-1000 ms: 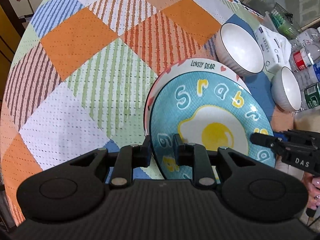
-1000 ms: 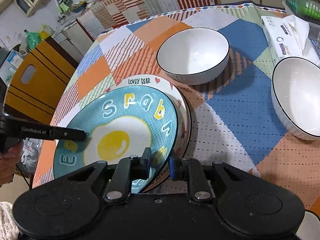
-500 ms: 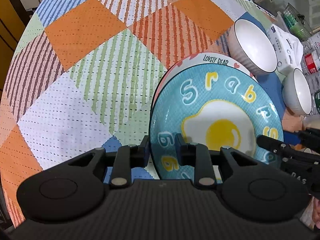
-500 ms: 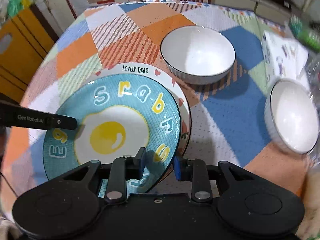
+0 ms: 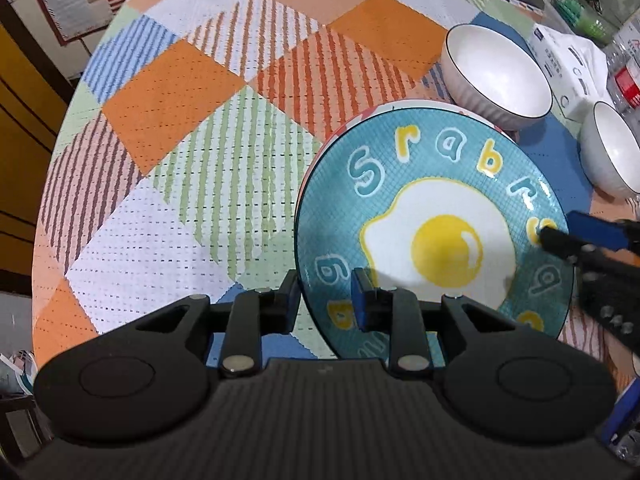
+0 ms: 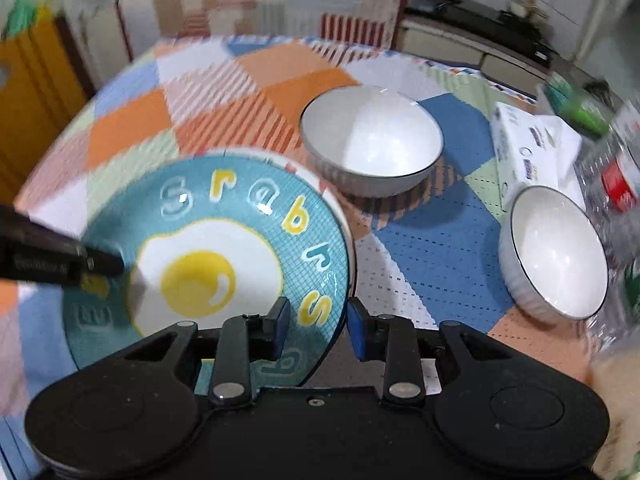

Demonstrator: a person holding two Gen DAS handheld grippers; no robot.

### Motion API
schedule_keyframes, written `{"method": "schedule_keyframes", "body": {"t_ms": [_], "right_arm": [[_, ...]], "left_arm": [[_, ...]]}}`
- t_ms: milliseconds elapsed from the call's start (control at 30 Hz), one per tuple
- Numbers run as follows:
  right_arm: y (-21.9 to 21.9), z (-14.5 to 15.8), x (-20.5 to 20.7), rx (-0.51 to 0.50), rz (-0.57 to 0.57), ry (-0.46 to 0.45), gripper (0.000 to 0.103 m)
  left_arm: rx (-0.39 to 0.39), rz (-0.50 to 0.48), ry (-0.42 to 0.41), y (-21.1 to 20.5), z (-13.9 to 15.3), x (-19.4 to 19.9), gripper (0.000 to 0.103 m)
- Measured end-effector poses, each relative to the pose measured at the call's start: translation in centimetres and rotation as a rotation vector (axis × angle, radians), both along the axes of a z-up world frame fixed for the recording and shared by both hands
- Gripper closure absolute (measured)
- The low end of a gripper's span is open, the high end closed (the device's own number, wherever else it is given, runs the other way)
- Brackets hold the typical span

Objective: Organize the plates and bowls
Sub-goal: 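Open both grippers and release the blue egg plate, then move both grippers to the white bowl beside the rice bag and close on its rim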

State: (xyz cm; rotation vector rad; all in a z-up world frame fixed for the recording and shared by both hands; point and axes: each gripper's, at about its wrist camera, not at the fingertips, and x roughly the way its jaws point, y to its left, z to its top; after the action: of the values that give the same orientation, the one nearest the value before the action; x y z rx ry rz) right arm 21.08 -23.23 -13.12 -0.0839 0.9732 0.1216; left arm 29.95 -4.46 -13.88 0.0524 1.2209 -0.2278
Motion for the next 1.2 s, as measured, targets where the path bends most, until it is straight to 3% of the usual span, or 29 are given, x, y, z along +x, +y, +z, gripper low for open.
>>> {"method": "schedule_keyframes", "body": {"t_ms": [233, 500, 633, 700, 767, 933, 1033, 1200], "right_arm": [[-2.5, 3.5, -3.9, 0.127, -0.03, -0.125, 0.069], [-6.1, 7.1, -9.3, 0.223, -0.03, -0.121, 0.069], [-7.9, 9.4, -12.5, 0.2, 0.004, -0.13, 0.069], [-8.7, 10.3, -14.2, 0.167, 0.032, -0.146, 0.069], [-9.5, 10.9, -15.9, 0.132, 0.051, -0.172, 0.069], [-11.6, 10.8, -19.0, 0.075, 0.049, -0.187, 0.069], [-13.0, 10.2, -20.0, 0.08, 0.053, -0.178, 0.068], [-15.5, 8.0, -20.5, 0.125, 0.009, -0.158, 0.068]], "left_arm": [[-0.007, -0.006, -0.031, 0.1, 1.5, -2.7, 0.081], [-0.033, -0.093, -0.07, -1.9, 6.3, -7.1, 0.08], [-0.013, -0.174, -0.102, -3.9, 8.8, -9.8, 0.071], [-0.041, -0.199, -0.109, -4.7, 9.7, -11.0, 0.06], [-0.071, -0.214, -0.108, -5.6, 10.1, -12.0, 0.057], [-0.102, -0.256, -0.084, -8.9, 9.8, -14.2, 0.049], [-0.092, -0.342, -0.115, -11.3, 9.8, -15.9, 0.043], [-0.071, -0.393, -0.163, -14.7, 9.2, -17.6, 0.037]]}}
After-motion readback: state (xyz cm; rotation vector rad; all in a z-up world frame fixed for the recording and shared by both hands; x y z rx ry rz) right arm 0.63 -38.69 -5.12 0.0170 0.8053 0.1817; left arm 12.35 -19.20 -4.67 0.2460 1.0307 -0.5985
